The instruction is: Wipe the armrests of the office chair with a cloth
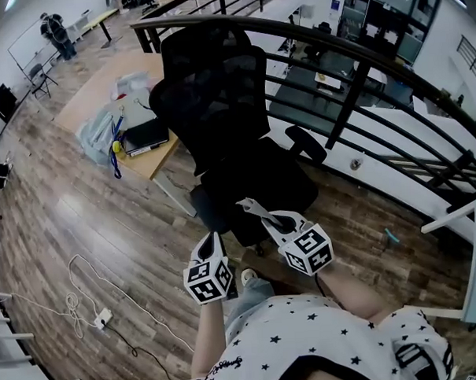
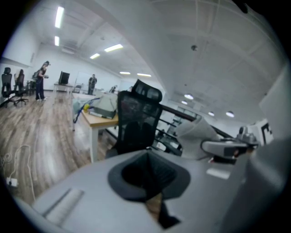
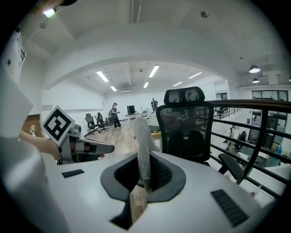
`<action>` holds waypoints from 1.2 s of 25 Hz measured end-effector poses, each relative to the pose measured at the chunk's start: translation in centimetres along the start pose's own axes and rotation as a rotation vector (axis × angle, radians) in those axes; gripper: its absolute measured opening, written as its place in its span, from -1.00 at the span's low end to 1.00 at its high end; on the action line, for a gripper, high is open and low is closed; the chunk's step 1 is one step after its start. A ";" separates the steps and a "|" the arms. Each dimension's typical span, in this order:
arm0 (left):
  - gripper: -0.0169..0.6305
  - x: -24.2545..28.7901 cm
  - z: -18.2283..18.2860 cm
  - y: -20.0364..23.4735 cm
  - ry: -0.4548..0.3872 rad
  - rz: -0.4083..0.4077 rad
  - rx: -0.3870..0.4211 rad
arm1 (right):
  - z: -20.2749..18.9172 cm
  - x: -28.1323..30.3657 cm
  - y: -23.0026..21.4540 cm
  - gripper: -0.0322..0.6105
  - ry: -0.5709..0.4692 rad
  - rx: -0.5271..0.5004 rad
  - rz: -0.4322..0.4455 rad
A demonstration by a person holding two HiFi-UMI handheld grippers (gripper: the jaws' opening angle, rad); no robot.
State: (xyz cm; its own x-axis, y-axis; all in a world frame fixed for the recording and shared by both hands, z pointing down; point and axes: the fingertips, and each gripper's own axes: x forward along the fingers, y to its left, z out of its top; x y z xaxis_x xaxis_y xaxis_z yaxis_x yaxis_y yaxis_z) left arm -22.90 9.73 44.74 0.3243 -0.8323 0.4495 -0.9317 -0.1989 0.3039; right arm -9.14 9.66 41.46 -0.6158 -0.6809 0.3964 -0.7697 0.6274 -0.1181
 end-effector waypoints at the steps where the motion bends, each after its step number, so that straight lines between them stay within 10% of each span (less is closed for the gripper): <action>1: -0.92 0.2 0.3 0.6 -0.001 0.003 -0.003 | 0.3 0.6 0.0 -0.82 0.002 -0.002 0.001; 30: -0.92 5.7 0.8 11.7 0.085 0.078 -0.098 | 4.7 18.2 -1.7 -0.82 0.069 -0.125 0.056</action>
State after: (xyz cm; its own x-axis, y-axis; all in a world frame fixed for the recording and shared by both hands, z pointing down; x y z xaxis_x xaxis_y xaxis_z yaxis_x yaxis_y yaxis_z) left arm -32.13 2.21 50.16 0.2679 -0.7955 0.5435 -0.9355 -0.0800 0.3441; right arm -19.84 -5.62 44.57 -0.6406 -0.6188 0.4547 -0.7051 0.7085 -0.0291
